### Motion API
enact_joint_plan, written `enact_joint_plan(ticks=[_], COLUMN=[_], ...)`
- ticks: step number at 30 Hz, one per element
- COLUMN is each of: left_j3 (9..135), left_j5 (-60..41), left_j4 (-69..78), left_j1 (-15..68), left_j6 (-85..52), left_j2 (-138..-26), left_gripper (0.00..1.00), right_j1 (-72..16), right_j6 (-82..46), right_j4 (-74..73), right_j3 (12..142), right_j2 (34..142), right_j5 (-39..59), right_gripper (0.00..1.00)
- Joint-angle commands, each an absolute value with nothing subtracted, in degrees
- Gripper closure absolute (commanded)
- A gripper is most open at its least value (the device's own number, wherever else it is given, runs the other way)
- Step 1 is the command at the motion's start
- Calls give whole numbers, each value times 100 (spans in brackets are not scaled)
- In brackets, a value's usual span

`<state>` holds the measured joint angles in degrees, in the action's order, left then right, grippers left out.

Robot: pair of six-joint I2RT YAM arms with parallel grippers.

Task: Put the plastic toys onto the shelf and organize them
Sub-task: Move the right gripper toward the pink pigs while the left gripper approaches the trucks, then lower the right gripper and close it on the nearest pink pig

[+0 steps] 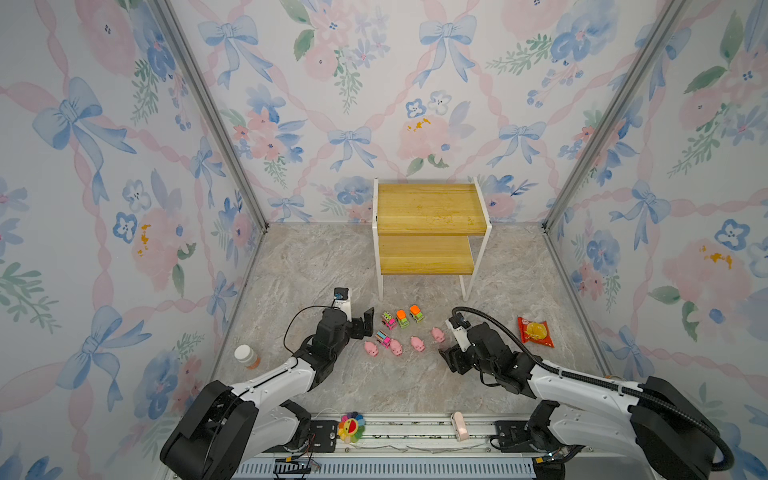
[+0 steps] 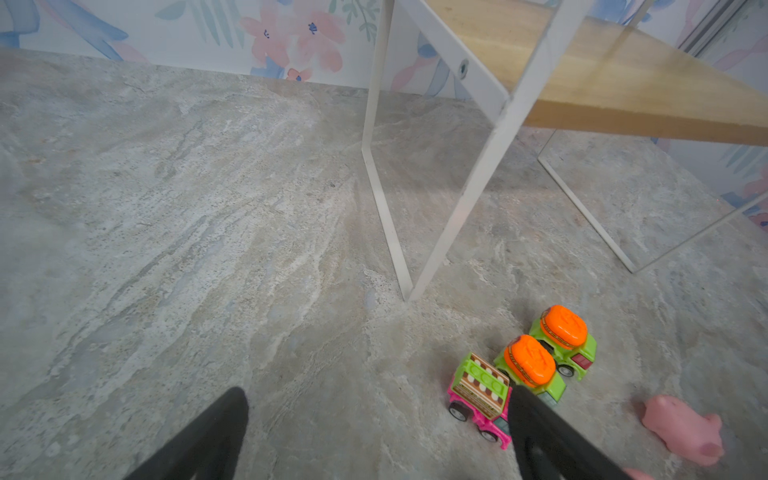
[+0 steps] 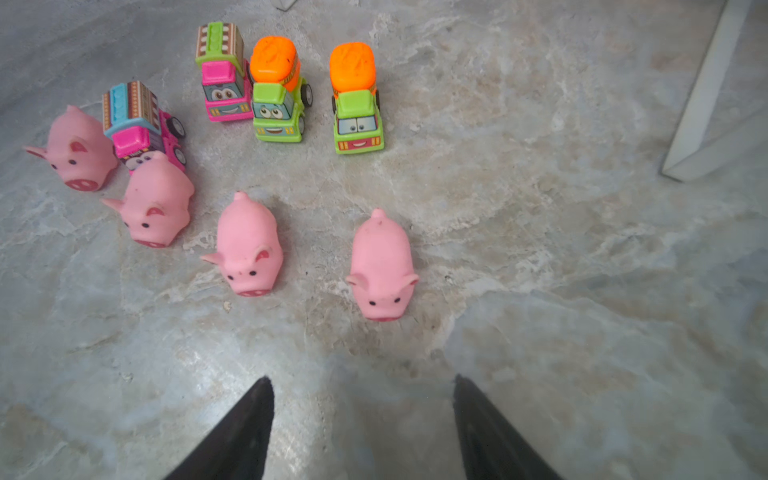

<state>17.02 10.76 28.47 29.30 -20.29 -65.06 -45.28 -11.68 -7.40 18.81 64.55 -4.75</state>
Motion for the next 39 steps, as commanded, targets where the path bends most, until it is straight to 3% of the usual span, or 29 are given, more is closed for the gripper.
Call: enact_joint_plan(ticks=[1,11,27,39], left_j3=[1600,1637,1577,1552], left_j5=[1200,1228,1305,1325], left_j4=[2728,2733,2729,2727], left_j1=[2962,2964,2962,2962], left_j6=[-2135,-2180,-2184,-2188], left_j2=[-6436,-6628,-6559,-6594], left_gripper=[2,2,2,2], right_j1=[-4481,-4506,-4520,-4511], right_j6=[-1386,-1644,-1674,-1637], right_j4=[-1553,-2829,-5300,-5406], right_j3=[1679,1073,1159,981], right_j2=[6441,7000,9711,9785], right_j5=[-558,-929,-713,-876], right_gripper=[30,30,34,35])
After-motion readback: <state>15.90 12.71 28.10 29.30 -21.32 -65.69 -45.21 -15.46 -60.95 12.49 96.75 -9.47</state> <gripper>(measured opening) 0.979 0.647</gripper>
